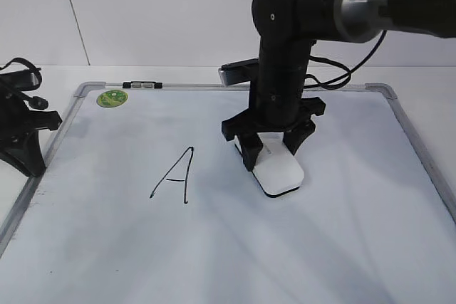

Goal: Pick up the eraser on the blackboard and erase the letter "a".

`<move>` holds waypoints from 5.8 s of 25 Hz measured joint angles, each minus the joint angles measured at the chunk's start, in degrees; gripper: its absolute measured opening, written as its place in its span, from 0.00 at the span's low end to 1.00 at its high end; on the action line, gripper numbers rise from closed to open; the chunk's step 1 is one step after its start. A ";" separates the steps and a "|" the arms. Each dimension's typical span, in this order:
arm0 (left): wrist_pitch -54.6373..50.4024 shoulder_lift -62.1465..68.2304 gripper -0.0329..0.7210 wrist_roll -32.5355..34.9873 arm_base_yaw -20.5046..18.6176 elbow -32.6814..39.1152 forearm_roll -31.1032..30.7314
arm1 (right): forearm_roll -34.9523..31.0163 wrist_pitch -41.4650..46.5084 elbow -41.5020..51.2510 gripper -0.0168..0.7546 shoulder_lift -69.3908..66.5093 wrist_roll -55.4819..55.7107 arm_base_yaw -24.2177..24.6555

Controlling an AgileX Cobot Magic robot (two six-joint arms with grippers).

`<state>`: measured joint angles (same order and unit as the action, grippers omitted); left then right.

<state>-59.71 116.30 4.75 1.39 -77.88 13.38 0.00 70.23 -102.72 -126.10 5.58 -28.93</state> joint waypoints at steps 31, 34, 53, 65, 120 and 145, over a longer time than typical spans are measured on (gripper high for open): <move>0.20 0.00 0.06 0.00 0.00 0.00 0.47 | 12.82 1.40 0.49 0.74 28.05 6.64 0.99; 0.20 0.00 0.06 0.00 0.00 0.00 0.47 | 13.98 1.47 0.49 0.74 30.96 7.46 0.99; 0.20 0.00 0.06 0.00 0.00 0.00 0.61 | 18.70 2.26 0.49 0.74 40.34 11.97 6.65; 0.20 0.00 0.06 0.00 0.00 0.00 0.73 | 18.93 2.35 0.52 0.74 38.80 12.77 15.26; 0.10 0.00 0.06 0.00 0.00 0.00 0.85 | 8.22 -0.01 12.55 0.74 13.70 5.58 21.58; 0.10 0.00 0.06 0.00 0.00 0.00 0.88 | 6.91 -0.05 12.55 0.74 11.93 6.60 21.58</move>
<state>-59.61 116.30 4.75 1.39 -77.88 14.25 6.91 70.18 -90.17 -114.17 12.19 -7.35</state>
